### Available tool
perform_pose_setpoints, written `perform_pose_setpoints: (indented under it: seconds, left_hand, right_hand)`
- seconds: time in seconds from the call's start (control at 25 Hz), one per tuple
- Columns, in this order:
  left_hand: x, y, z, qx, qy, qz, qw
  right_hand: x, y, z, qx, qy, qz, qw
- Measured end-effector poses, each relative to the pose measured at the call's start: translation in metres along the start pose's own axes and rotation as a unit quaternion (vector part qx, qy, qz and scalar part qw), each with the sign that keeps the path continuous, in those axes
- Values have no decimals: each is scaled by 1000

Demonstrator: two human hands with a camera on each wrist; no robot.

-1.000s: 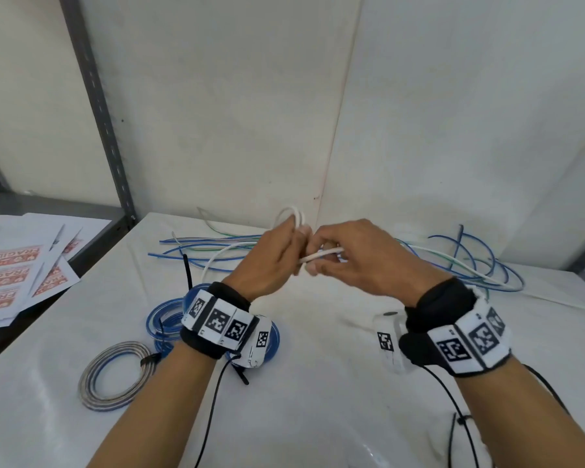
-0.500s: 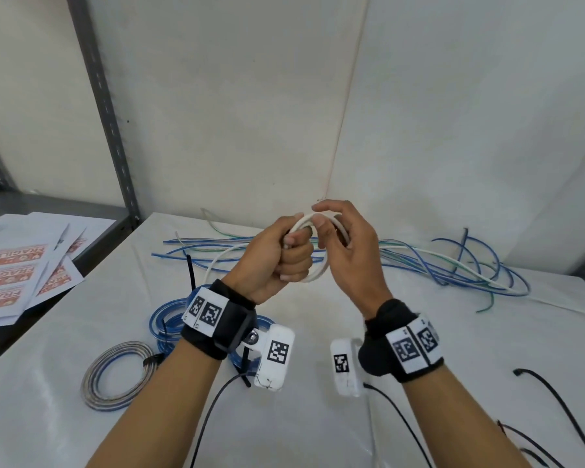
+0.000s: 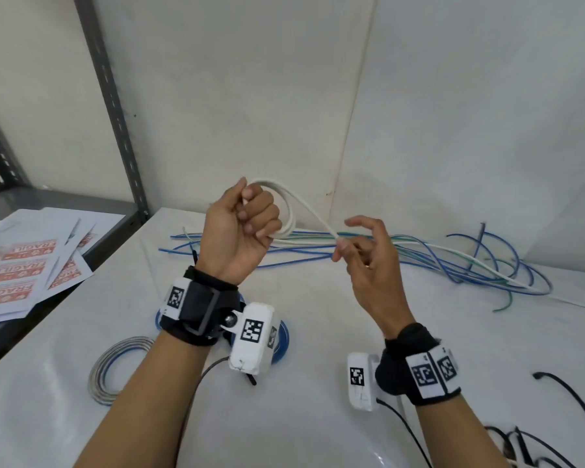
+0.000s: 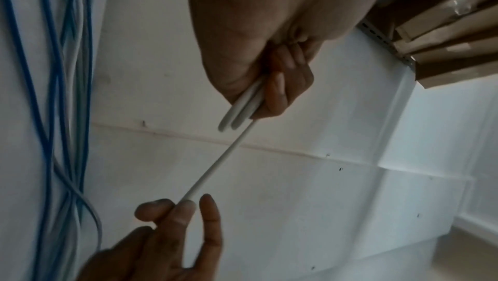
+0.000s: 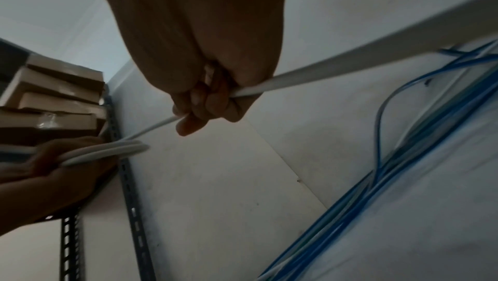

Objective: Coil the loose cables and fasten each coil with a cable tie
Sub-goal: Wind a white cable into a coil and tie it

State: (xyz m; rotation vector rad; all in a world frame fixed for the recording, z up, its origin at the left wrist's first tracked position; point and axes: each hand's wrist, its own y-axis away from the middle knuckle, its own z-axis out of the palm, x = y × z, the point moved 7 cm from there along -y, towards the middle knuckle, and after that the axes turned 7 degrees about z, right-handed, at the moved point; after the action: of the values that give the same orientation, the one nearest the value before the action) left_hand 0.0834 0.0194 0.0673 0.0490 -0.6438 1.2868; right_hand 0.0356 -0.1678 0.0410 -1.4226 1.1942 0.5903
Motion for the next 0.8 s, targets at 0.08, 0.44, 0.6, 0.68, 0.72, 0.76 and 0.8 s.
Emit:
perform_pose_setpoints:
  seconds: [0.08, 0.44, 0.6, 0.68, 0.72, 0.76, 0.8]
  left_hand:
    - [3, -2, -7, 15, 13, 48, 999]
    - [-27, 9, 13, -62, -603, 179, 775]
    - [-49, 14, 10, -153, -774, 131, 601]
    - [-45, 13, 6, -166, -821, 107, 536]
    - [-40, 13, 3, -162, -829, 86, 529]
    - [-37, 11, -1, -153, -819, 52, 550]
    - [-37, 12, -4, -146, -786, 7, 600]
  right_hand:
    - [4, 5, 15, -49, 50, 6, 998]
    - [-26, 16, 20, -135, 297, -84, 941]
    - [-34, 15, 11, -158, 206, -47, 965]
    - [-28, 11, -2, -177, 205, 3, 963]
    - [-26, 9, -10, -178, 206, 12, 962]
    - [-25, 5, -18, -161, 204, 6, 966]
    - [-26, 2, -25, -123, 210, -18, 970]
